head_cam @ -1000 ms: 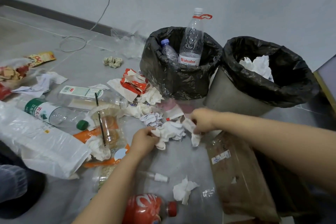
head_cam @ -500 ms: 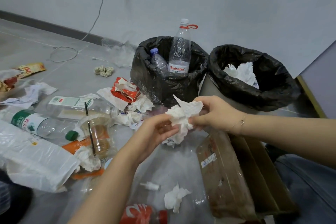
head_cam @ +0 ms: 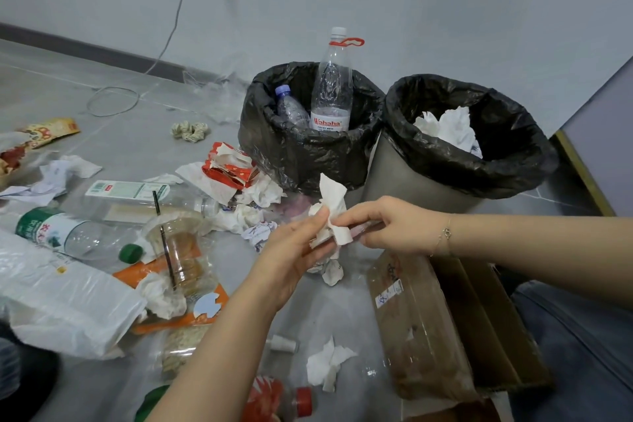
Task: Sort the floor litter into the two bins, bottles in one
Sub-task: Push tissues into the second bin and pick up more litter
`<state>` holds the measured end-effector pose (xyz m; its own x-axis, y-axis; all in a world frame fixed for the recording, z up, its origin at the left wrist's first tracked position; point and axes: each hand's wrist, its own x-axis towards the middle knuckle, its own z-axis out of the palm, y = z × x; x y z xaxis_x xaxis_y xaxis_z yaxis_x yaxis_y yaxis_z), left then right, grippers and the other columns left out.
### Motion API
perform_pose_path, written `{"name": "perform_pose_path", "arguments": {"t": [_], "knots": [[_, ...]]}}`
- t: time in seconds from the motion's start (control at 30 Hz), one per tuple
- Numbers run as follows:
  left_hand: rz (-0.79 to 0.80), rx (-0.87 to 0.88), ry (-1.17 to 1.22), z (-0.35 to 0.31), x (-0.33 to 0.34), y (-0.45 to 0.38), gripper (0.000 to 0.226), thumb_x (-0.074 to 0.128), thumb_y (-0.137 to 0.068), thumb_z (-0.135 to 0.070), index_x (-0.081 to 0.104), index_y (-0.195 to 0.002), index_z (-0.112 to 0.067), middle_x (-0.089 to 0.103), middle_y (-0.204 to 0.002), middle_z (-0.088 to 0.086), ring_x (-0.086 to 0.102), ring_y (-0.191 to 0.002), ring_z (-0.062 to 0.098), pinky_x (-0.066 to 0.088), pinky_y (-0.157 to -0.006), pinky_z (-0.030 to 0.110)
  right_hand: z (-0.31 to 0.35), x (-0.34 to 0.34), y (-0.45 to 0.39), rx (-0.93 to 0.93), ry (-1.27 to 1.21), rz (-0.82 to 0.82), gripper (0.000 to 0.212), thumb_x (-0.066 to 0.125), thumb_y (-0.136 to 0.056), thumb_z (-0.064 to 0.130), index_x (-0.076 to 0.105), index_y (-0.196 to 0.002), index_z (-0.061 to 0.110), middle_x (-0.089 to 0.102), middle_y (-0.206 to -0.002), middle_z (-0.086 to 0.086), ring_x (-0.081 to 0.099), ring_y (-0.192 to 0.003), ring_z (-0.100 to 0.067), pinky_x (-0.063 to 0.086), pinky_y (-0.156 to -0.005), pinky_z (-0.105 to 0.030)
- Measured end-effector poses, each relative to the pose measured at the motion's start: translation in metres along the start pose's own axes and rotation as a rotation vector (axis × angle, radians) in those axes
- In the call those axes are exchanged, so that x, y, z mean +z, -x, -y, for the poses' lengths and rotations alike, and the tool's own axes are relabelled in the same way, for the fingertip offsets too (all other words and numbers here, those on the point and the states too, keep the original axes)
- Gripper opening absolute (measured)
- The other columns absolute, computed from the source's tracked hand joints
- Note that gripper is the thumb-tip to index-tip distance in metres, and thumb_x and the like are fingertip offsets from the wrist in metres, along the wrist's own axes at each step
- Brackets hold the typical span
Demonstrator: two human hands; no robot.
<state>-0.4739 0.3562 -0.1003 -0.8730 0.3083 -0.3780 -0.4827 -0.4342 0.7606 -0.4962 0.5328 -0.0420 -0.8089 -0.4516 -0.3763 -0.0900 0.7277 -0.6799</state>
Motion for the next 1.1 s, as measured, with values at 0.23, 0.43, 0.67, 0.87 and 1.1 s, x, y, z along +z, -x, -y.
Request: {"name": "perform_pose_path", "arguments": {"t": [0.23,0.43,0.67,0.87,1.1], "knots": [[-0.169,-0.045,-0.02,0.008,-0.025,-0.013,0.021,0.067,-0.085,-0.007,0.069,-0.104,0.001,0.071,-0.093,0.013,0.064,-0.075,0.016,0.055,-0.066,0.024,0.006,0.014,-0.017,0.035,-0.043,0.078,0.054,0.047,-0.083,-0.014,0.061,-0.126,0.015,0.061,-0.128,0.001,0.055,-0.12,-0.008,0.043,-0.104,-0.024],[-0.327,0.008,0.002,0.002,-0.055,-0.017,0.021,0.067,-0.083,0.0,0.068,-0.104,0.0,0.073,-0.082,0.007,0.067,-0.061,0.009,0.056,-0.055,0.02,-0.004,0.021,-0.05,0.107,0.089,-0.077,0.036,0.059,-0.084,0.003,0.064,-0.119,0.014,0.064,-0.103,0.002,0.062,-0.102,-0.013,0.049,-0.083,-0.016],[-0.487,0.067,0.001,-0.015,-0.087,-0.017,0.021,0.068,-0.081,0.003,0.064,-0.101,-0.005,0.069,-0.087,0.009,0.066,-0.062,0.011,0.052,-0.048,0.021,-0.037,0.06,-0.099,-0.121,1.029,0.362,0.058,0.061,-0.082,0.01,0.041,-0.135,0.021,0.033,-0.14,-0.006,0.048,-0.117,-0.031,0.046,-0.075,-0.037],[-0.5,0.071,0.062,-0.015,-0.094,-0.016,0.015,0.066,-0.082,0.005,0.061,-0.092,-0.005,0.063,-0.073,0.007,0.059,-0.043,0.004,0.046,-0.042,0.016,-0.061,0.091,-0.11,-0.196,0.997,0.285,0.043,0.058,-0.082,0.01,0.045,-0.123,0.009,0.035,-0.129,-0.013,0.054,-0.097,-0.035,0.037,-0.063,-0.034],[-0.48,0.054,0.076,-0.012,-0.092,-0.017,0.02,0.068,-0.082,0.002,0.062,-0.1,-0.005,0.07,-0.085,0.007,0.068,-0.057,0.006,0.052,-0.049,0.018,-0.053,0.095,-0.104,-0.105,0.965,0.272,0.041,0.06,-0.084,0.013,0.048,-0.123,0.006,0.047,-0.121,-0.015,0.056,-0.098,-0.036,0.032,-0.064,-0.034]]}}
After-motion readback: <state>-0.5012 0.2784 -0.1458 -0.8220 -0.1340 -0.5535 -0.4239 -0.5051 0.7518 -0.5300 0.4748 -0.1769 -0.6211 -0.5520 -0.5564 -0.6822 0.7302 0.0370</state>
